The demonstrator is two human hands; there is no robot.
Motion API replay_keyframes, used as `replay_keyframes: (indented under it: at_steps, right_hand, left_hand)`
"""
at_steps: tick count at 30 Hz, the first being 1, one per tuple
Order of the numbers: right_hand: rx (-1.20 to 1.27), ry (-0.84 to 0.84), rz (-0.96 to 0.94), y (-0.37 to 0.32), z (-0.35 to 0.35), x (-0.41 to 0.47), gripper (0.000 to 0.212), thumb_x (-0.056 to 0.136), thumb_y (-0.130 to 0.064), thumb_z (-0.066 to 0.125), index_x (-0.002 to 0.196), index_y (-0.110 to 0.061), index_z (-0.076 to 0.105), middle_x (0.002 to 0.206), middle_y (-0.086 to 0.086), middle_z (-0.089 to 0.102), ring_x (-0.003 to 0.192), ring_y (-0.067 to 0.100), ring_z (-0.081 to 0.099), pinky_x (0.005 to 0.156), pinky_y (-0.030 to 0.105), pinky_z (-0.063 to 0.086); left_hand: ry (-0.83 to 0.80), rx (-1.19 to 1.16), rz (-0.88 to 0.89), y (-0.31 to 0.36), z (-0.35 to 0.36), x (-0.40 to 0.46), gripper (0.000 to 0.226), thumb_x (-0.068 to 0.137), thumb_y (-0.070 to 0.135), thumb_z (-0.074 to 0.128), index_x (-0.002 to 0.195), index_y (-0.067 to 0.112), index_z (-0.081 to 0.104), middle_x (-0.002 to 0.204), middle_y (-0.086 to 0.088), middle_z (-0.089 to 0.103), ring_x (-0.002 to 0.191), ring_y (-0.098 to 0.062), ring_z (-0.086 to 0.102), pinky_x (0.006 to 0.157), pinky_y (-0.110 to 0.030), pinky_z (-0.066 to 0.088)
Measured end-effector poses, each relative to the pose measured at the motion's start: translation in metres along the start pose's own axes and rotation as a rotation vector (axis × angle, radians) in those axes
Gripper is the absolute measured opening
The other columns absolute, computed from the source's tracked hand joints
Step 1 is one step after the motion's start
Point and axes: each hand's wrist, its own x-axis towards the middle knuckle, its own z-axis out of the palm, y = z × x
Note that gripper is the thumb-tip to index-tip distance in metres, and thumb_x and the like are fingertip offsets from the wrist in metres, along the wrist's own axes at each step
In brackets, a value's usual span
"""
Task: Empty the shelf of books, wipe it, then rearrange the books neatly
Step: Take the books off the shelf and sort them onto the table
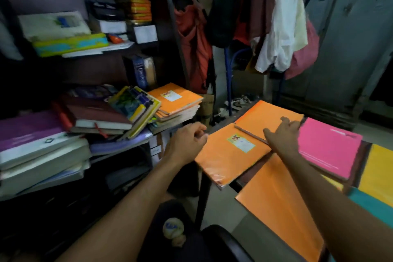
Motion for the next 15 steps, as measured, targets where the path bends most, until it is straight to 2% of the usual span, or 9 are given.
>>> replay_keyframes:
  at_steps: [1,4,7,9,12,15]
  right_hand:
    - [0.043,-0.018,-0.099,-0.015,0.006,-0.012,0.064,0.091,-0.036,0.068,0.142,-0.009,0.040,0.140,0.020,0.034,0.126,0.041,0.042,0.104,0.050,0.041]
    - [0.112,-0.224,-0.394,-0.082,0.036,-0.058,0.046,0.091,-0.033,0.070,0.129,-0.013,0.053,0.125,0.015,0.046,0.116,0.034,0.050,0.100,0.045,0.043]
    - [0.195,-0.356,-0.575,-0.149,0.065,-0.106,0.028,0.089,-0.029,0.071,0.111,-0.015,0.061,0.105,0.009,0.056,0.097,0.025,0.058,0.076,0.032,0.042]
    - [0.240,-0.447,-0.669,-0.187,0.081,-0.142,0.020,0.090,-0.029,0.070,0.103,-0.017,0.061,0.092,0.004,0.059,0.082,0.018,0.059,0.067,0.031,0.039]
    - [0.335,-0.611,-0.777,-0.227,0.102,-0.199,0.019,0.090,-0.024,0.070,0.106,-0.019,0.061,0.086,0.000,0.064,0.074,0.012,0.060,0.069,0.033,0.047]
    - [0.310,-0.693,-0.958,-0.254,0.117,-0.257,0.025,0.090,-0.026,0.071,0.111,-0.021,0.059,0.089,-0.004,0.062,0.080,0.011,0.059,0.073,0.031,0.047]
  left_hand:
    - [0.056,-0.005,-0.010,-0.002,-0.010,-0.005,0.023,0.095,0.037,0.063,0.116,0.029,0.066,0.106,0.011,0.069,0.091,-0.010,0.064,0.074,-0.025,0.049]
    - [0.152,0.010,-0.075,-0.026,-0.046,-0.030,0.017,0.093,0.038,0.064,0.109,0.032,0.068,0.100,0.013,0.071,0.087,-0.011,0.066,0.078,-0.033,0.055]
    - [0.208,0.054,-0.137,-0.058,-0.081,-0.060,0.017,0.093,0.039,0.064,0.109,0.033,0.068,0.099,0.013,0.071,0.088,-0.013,0.067,0.075,-0.032,0.055]
    - [0.312,0.083,-0.181,-0.084,-0.107,-0.086,0.016,0.091,0.037,0.066,0.107,0.033,0.069,0.097,0.013,0.072,0.086,-0.012,0.068,0.076,-0.032,0.055]
    - [0.451,0.128,-0.255,-0.120,-0.143,-0.134,0.016,0.087,0.038,0.067,0.103,0.033,0.068,0.093,0.014,0.073,0.082,-0.011,0.069,0.077,-0.033,0.056]
    - [0.566,0.181,-0.305,-0.149,-0.172,-0.190,0.017,0.086,0.037,0.067,0.102,0.031,0.069,0.095,0.014,0.073,0.083,-0.012,0.069,0.076,-0.034,0.056]
